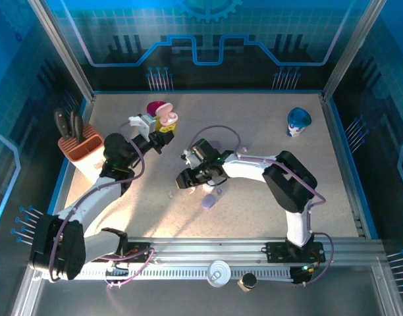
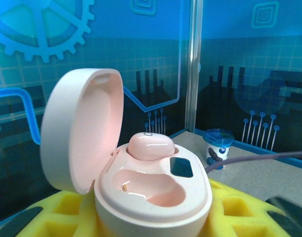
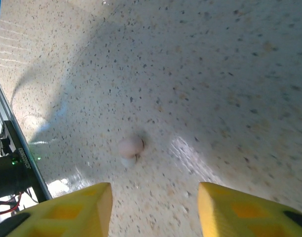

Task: Insert the wireless bluetooth earbuds into the charging case

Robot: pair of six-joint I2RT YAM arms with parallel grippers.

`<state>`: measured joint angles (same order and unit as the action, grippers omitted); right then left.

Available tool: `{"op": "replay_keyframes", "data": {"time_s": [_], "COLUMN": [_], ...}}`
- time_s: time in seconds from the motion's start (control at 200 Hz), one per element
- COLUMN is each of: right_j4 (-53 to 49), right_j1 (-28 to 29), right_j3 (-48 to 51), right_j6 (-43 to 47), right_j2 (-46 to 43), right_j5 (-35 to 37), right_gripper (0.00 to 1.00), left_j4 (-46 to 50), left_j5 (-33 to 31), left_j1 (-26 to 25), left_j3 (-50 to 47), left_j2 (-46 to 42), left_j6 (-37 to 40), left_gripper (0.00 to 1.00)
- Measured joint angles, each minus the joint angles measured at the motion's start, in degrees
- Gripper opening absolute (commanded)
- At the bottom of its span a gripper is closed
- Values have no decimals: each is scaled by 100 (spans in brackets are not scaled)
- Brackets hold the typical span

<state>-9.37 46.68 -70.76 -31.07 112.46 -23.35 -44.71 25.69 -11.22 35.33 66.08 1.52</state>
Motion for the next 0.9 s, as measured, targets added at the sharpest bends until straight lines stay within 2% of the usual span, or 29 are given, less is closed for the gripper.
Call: {"op": "replay_keyframes", "data": {"time_s": [0.23,0.55,0.745,0.9], "right_j4": [-85,-212,-264,-450], "right_j1": [155,251,304,326], "right_j3": [-590,-975,-1176,-1408], "right_j6": [-221,-372,-472,-461], "right_j2": [710,1064,1222,1364], "right_j5": [-293,-619,-715,-693], "right_gripper": [34,37,35,27], "left_j4": [505,715,713,715], "left_j5": [-160,-195,-192,-195], "left_j1": [-2,-2,0,0], "left_j3": [22,22,22,22], "left_j2": [-273,-273,-267,-260], "left_j6": [4,9,11,15], "left_gripper": [35,36,36,36]}}
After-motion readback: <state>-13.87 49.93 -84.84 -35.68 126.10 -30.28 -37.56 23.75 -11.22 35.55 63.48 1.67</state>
